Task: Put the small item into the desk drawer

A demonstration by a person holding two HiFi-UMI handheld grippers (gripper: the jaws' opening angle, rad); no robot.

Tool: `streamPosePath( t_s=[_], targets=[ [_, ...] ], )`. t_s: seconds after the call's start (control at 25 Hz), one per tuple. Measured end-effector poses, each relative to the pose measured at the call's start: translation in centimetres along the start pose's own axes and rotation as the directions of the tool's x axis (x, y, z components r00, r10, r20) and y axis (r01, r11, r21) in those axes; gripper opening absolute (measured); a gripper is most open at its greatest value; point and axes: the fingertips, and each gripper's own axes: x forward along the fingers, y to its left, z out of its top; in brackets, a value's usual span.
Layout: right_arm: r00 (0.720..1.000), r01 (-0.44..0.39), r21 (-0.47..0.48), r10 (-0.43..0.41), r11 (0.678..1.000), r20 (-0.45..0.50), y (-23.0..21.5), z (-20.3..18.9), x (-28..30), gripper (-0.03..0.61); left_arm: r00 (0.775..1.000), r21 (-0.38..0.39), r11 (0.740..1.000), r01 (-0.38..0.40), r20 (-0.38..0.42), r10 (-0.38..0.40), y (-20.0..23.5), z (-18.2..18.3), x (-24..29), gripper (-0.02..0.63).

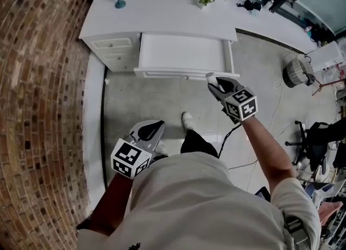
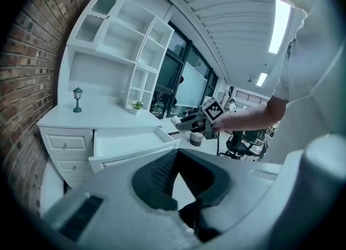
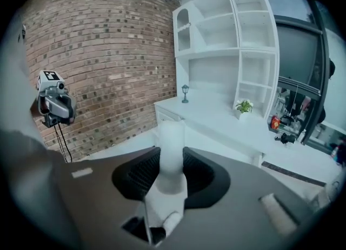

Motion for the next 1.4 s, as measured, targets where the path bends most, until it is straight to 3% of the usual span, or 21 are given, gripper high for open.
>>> streamPosePath(
  t_s=[0.16, 0.36, 0.64, 0.96, 1.12, 1.4],
  targets=[
    [0.998, 0.03, 0.031, -0.028, 0.999, -0.048, -6.5, -1.1, 3.9, 0.138, 0.999, -0.001, 0.999, -0.034, -0.017, 0.034, 3.1, 1.7, 2.5, 0.006],
    [0.994, 0.041, 0.085, -0.032, 0.996, -0.107, -14.5, -1.6, 8.3, 0.138, 0.997, -0.047, 0.996, -0.071, 0.017, 0.072, 6.1, 6.7, 6.5, 0.006],
    [0.972, 0.081, 0.152, -0.044, 0.985, -0.23, -23.3, -5.4, 14.6, 0.138, 0.99, -0.039, 0.989, -0.141, -0.026, 0.14, 9.6, 10.5, 11.6, 0.006],
    [0.95, 0.103, 0.185, -0.041, 0.977, -0.309, -28.9, -9.0, 21.0, 0.138, 0.973, -0.062, 0.973, -0.221, -0.081, 0.216, 12.8, 12.5, 15.2, 0.006],
    [0.936, 0.099, 0.174, -0.032, 0.98, -0.351, -30.4, -10.7, 23.6, 0.14, 0.961, -0.035, 0.966, -0.256, -0.117, 0.251, 14.4, 13.5, 16.2, 0.006],
    [0.909, 0.12, 0.159, -0.044, 0.98, -0.414, -32.3, -12.3, 26.3, 0.14, 0.947, -0.086, 0.95, -0.3, -0.144, 0.286, 16.8, 13.8, 17.4, 0.006]
  ],
)
